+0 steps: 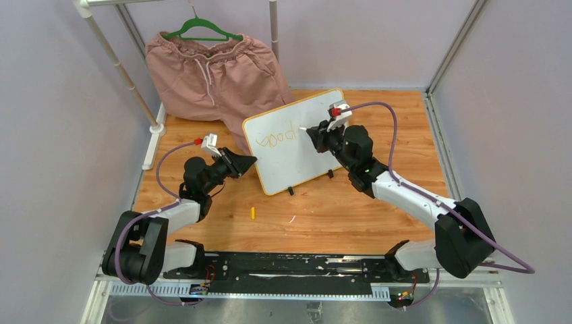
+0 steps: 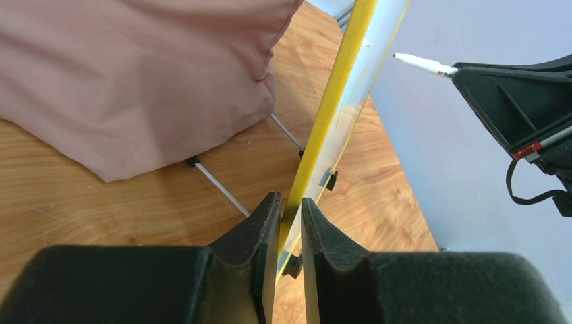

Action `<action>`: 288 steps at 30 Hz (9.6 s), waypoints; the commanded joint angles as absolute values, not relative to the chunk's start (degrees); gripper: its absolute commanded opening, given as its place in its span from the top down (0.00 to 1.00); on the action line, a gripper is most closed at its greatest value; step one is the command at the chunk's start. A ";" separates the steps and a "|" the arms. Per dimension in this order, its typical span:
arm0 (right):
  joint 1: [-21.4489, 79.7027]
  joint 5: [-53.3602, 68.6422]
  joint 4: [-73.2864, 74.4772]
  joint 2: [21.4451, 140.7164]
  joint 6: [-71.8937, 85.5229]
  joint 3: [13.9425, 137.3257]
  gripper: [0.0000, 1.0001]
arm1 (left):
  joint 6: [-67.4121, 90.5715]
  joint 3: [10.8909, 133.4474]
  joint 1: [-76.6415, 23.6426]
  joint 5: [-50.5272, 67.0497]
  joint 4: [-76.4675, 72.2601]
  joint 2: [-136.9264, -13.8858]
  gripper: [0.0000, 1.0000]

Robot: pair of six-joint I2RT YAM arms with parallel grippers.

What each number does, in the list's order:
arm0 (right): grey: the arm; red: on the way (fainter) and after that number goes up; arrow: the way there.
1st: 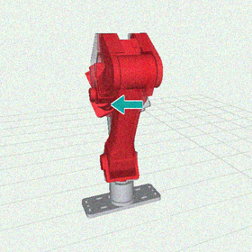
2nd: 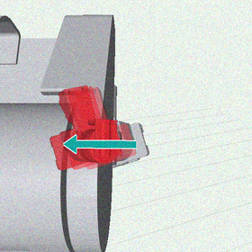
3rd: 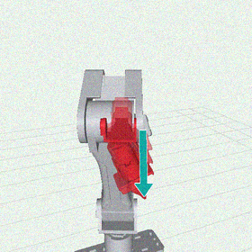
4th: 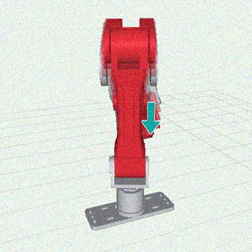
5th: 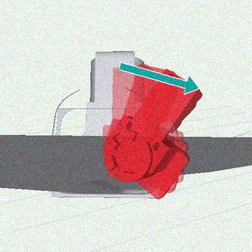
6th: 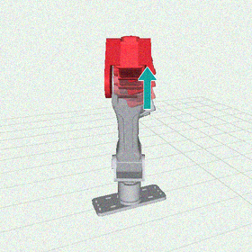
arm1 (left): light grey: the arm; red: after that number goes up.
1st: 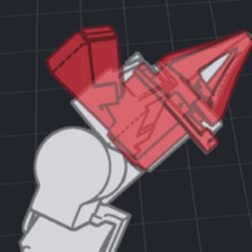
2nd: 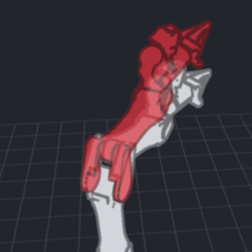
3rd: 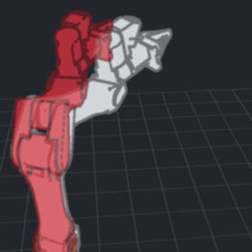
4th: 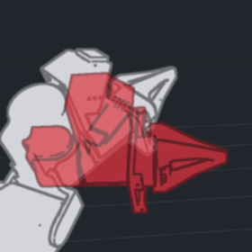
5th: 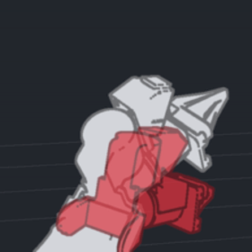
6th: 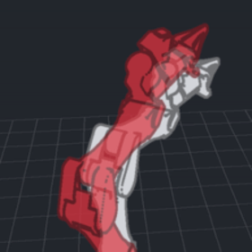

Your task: Write a sentence on the whiteboard

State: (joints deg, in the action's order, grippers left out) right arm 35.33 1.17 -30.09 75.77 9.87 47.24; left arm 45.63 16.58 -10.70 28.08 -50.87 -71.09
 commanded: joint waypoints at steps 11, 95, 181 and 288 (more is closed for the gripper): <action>33.85 2.83 -36.86 76.57 11.32 47.91 1.00 | 44.74 16.88 -10.90 28.78 -52.12 -70.41 0.80; 31.38 -0.88 -31.25 79.09 12.92 50.29 1.00 | 44.74 16.61 -10.90 28.74 -52.12 -69.44 0.83; 29.62 0.09 -27.61 75.27 13.77 44.85 1.00 | 45.00 16.70 -10.94 28.92 -52.12 -69.00 0.83; 27.33 -0.90 -29.71 77.09 16.43 46.45 1.00 | 45.05 16.67 -10.99 29.09 -52.12 -68.91 0.83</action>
